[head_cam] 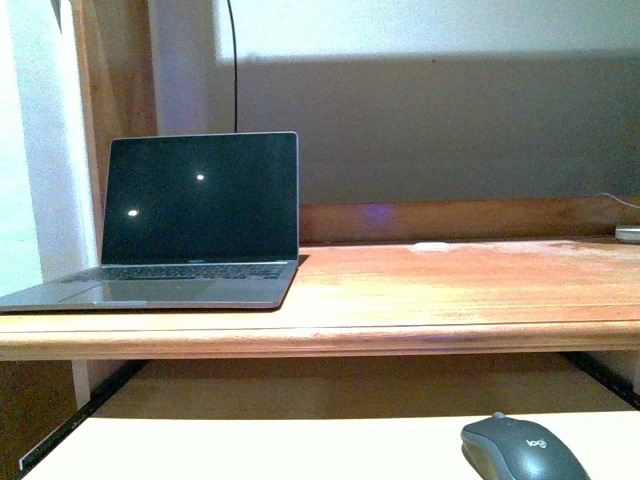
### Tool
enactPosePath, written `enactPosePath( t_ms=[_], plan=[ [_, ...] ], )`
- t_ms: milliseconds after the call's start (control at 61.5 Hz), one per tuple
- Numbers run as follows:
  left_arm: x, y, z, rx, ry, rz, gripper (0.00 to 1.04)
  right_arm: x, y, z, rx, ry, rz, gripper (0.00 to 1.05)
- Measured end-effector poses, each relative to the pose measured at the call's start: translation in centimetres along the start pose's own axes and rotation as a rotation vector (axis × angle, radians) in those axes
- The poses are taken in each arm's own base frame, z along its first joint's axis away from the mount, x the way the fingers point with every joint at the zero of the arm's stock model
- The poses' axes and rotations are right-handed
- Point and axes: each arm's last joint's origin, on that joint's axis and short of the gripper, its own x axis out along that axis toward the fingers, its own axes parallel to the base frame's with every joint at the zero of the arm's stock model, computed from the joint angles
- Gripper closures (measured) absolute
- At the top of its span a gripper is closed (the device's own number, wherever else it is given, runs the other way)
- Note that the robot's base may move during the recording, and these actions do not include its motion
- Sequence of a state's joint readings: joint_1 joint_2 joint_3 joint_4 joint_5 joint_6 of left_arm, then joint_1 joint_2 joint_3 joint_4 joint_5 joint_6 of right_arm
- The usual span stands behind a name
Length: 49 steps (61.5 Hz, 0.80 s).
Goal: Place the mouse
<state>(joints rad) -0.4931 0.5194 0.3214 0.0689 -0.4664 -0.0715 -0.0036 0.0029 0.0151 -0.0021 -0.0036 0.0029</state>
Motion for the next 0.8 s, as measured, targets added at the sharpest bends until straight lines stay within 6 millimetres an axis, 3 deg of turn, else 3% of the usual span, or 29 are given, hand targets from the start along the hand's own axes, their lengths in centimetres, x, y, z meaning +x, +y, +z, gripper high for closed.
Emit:
enactPosePath(
  t_ms=[114, 260, 537, 797],
  plan=[
    [-2.0, 0.9, -2.3, -0.003, -0.080, -0.001, 0.29, 0.0, 0.0, 0.0, 0.000, 0.000, -0.001, 0.07],
    [-2.2, 2.6, -5.3, -0.003, -0.105, 0.003, 0.53, 0.0, 0.0, 0.0, 0.000, 0.000, 0.000, 0.07],
    [-2.2, 3.9, -5.8, -0.001, -0.121, 0.013, 1.01, 0.4, 0.3, 0.0, 0.053, 0.032, 0.008, 0.07],
    [-2.2, 5.2, -6.9, 0.003, -0.119, 0.025, 1.02, 3.7, 3.4, 3.3, 0.091, 0.004, 0.117, 0.07]
  ],
)
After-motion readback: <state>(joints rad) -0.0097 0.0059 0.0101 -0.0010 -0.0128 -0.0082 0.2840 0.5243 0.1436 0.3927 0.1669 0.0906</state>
